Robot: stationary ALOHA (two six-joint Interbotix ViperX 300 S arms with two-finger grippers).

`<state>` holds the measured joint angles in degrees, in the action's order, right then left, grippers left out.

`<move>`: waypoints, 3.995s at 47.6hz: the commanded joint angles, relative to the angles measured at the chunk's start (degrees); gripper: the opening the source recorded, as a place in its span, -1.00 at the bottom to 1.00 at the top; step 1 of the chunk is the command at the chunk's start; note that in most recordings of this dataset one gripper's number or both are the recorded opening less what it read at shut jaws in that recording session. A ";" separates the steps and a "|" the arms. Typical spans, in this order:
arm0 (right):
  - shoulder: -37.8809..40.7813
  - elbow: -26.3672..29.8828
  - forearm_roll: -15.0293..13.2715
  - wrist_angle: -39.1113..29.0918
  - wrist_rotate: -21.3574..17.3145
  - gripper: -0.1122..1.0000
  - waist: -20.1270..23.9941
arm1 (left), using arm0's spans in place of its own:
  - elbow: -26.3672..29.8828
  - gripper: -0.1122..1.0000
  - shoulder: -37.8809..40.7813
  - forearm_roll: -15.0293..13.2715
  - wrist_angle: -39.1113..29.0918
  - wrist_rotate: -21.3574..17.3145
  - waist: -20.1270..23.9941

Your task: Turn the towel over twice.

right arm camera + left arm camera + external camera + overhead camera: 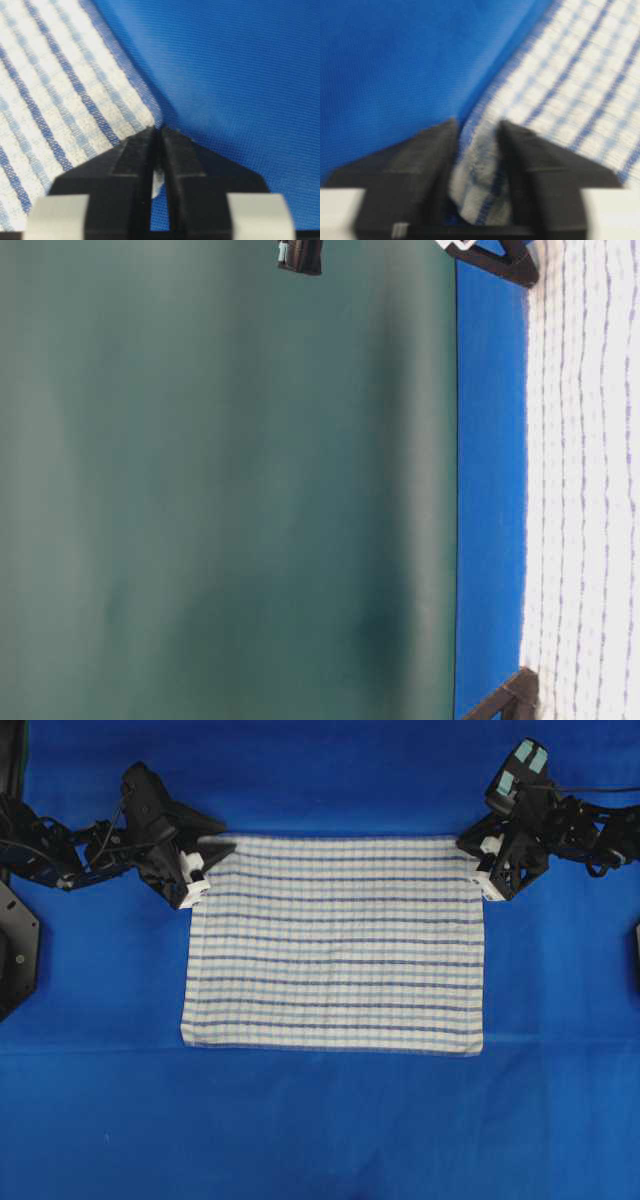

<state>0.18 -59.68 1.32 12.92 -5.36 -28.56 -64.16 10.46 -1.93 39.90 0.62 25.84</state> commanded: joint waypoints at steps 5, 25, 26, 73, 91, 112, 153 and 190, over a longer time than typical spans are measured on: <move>-0.62 0.26 -0.09 0.00 0.09 -0.74 -0.26 | -0.44 -0.76 -0.62 0.26 -1.41 -0.53 -0.44; -8.44 1.14 -0.09 -0.26 0.26 -0.74 -2.64 | 0.53 -0.76 -10.81 0.26 -8.35 -3.16 0.18; -9.40 1.23 -0.09 -0.44 0.35 -0.74 -2.99 | 0.79 -0.76 -11.87 0.18 -9.14 -3.52 0.35; -34.89 21.88 -7.65 -22.59 6.50 -0.74 -10.37 | 16.08 -0.76 -46.14 0.35 -27.42 -13.71 8.70; -35.51 21.45 -7.21 -26.37 5.36 -0.74 -9.05 | 15.82 -0.76 -45.09 0.35 -29.62 -13.36 7.82; -35.24 6.59 -2.20 -30.94 -7.73 -0.74 10.55 | 4.04 -0.76 -43.07 0.00 -39.90 -8.09 -11.34; -10.99 2.46 -2.11 -15.73 -35.77 -0.74 42.89 | -0.97 -0.76 -20.74 0.00 -27.77 22.41 -44.82; -7.21 5.80 -2.37 -15.21 -36.21 -0.73 46.23 | 0.97 -0.75 -17.31 0.00 -27.95 21.97 -45.44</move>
<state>-6.68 -54.93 -0.88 -2.64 -41.66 17.49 -63.72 -5.36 -2.02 11.78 22.68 -19.51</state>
